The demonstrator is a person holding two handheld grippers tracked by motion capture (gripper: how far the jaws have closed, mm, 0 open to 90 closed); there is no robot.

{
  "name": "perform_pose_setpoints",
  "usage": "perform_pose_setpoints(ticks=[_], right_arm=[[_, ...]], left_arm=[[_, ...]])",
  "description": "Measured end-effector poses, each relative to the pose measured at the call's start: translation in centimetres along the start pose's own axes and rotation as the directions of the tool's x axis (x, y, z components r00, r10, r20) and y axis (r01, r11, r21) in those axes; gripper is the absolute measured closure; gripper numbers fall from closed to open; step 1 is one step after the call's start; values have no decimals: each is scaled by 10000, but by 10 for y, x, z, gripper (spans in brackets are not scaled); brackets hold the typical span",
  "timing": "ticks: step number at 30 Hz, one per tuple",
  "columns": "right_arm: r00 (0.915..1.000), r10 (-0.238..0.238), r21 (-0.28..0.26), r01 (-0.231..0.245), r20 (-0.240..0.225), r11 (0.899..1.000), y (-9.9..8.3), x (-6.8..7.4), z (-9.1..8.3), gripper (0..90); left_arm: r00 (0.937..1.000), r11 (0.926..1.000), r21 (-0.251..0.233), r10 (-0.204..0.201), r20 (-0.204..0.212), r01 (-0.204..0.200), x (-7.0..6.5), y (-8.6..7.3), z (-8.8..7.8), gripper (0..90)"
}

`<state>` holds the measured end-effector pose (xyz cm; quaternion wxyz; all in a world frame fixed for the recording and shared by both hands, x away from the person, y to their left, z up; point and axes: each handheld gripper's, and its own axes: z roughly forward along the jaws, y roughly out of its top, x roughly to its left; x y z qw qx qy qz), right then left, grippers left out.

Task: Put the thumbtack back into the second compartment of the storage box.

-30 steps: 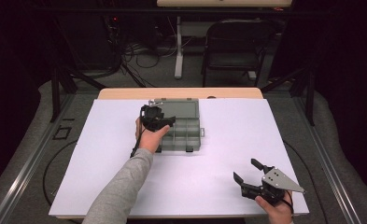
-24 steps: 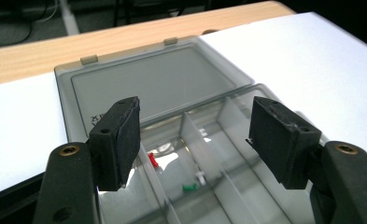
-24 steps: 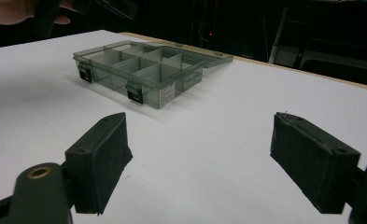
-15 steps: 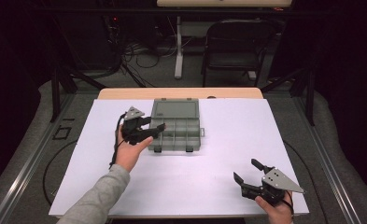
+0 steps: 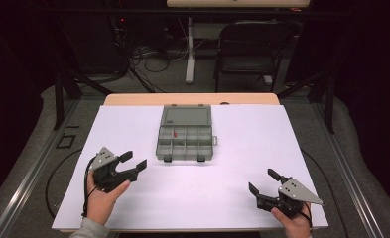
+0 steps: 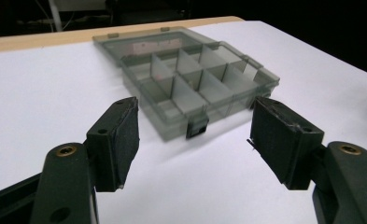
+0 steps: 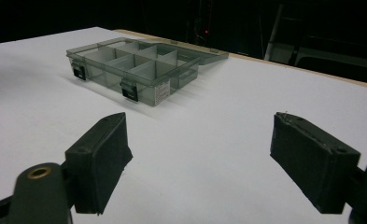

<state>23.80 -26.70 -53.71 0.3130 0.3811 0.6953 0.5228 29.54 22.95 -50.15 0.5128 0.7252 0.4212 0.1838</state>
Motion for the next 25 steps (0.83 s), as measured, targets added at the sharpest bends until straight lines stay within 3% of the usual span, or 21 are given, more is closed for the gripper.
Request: perform_pose_setpoints(ticks=[2, 6, 10, 13, 21, 25], right_arm=[[10000, 17, 14, -17, 10, 10000, 0, 0, 0, 189], [10000, 28, 29, -28, 3, 10000, 0, -1, 0, 189], [10000, 38, 73, -38, 39, 10000, -1, -1, 1, 189], [10000, 26, 145, -26, 23, 9999, -1, -1, 2, 189], [9995, -273, 574, 263, 166, 9980, -4, -1, 6, 178], [9987, -388, 933, 355, 341, 9950, -6, -3, 8, 137]], left_arm=[[9999, 10000, 7, -63, -103, 63, 2, -7, -8, 327], [9982, 9989, -458, 97, -595, -124, 7, -22, -23, 327], [9976, 9990, -411, 122, -687, -150, 13, -38, -32, 327], [9959, 9992, -195, 321, -848, -338, 16, -44, -30, 327], [9992, 9992, 348, 209, -352, -196, 19, -49, -15, 327], [9981, 9985, 519, 210, -584, -179, 28, -49, -16, 327]])
